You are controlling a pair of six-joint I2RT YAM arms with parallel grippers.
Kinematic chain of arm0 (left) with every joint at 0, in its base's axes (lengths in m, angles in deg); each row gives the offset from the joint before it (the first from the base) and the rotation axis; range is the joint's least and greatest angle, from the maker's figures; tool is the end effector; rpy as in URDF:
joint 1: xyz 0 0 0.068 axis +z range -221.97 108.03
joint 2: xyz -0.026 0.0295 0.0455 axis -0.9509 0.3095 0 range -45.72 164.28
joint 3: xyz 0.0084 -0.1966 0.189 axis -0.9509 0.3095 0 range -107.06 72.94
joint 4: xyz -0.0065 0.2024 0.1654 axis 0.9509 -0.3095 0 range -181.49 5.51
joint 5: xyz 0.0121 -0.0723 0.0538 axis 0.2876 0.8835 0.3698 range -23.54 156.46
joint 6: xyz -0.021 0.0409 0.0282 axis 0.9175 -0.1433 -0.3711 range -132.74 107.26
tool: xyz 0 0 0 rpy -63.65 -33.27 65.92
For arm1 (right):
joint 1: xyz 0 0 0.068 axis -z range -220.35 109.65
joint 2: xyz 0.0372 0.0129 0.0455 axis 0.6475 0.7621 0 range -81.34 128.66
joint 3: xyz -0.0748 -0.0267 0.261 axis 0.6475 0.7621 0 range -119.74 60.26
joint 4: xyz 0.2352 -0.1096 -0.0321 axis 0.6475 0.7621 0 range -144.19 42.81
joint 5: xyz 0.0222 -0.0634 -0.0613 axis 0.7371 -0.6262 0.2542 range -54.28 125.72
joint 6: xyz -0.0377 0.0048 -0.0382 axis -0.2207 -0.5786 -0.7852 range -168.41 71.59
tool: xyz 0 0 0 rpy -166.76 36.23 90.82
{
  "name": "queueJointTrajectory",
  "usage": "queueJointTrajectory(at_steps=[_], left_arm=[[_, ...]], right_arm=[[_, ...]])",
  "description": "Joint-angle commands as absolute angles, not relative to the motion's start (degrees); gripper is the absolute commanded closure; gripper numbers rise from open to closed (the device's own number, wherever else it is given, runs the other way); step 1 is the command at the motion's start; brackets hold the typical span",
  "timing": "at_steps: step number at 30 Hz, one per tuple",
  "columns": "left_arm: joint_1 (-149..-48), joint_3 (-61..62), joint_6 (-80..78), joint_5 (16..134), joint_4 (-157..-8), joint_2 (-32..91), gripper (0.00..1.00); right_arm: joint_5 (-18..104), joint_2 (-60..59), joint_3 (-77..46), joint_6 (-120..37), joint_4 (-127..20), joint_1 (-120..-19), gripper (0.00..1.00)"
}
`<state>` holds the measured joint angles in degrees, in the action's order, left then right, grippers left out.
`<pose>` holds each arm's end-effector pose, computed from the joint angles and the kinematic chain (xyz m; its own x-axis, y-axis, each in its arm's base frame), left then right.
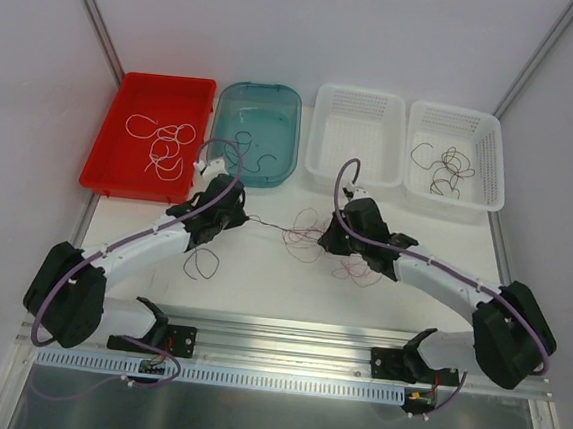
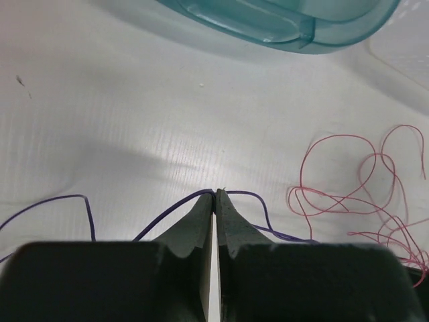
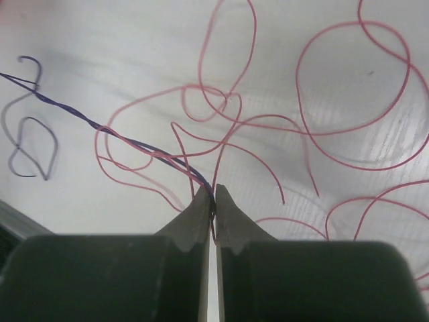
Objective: Untangle the cables
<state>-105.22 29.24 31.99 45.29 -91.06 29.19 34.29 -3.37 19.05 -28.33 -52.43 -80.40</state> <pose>0.2383 -0.1409 0.2270 -0.5559 -0.4204 -0.7171 -0.1670 0.9016 -0.3991 0.2172 0.1813 0.2049 -0.6635 -0.1094 -0.7401 -0.4264 0.8682 0.2539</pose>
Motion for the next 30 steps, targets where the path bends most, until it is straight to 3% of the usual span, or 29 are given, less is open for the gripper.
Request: queueJointTrajectory(at_steps=[1, 15, 19, 23, 30], left_arm=[[-99.0, 31.4, 21.9, 34.5, -97.8, 24.6, 1.00], [-97.5, 30.9, 17.1, 44.1, -101.4, 18.4, 1.00], [-97.5, 30.1, 16.4, 45.7, -103.0, 17.2, 1.00], [-97.3, 28.5, 13.7, 41.3, -106.9, 13.6, 1.00], [-94.2, 20.7, 7.6, 30.3, -115.7, 7.0, 1.00]], right_arm=[[28.1, -9.7, 22.6, -33.6, -37.3, -75.5, 0.99], [39.5, -17.7, 22.9, -39.3, -34.4, -72.7, 0.98], [36.3, -18.1, 23.0, -39.0, -31.9, -72.4, 0.99], [30.2, -21.8, 23.0, -37.4, -27.9, -68.7, 0.99], [31.1, -29.9, 20.0, -38.5, -20.3, -54.4, 0.99]])
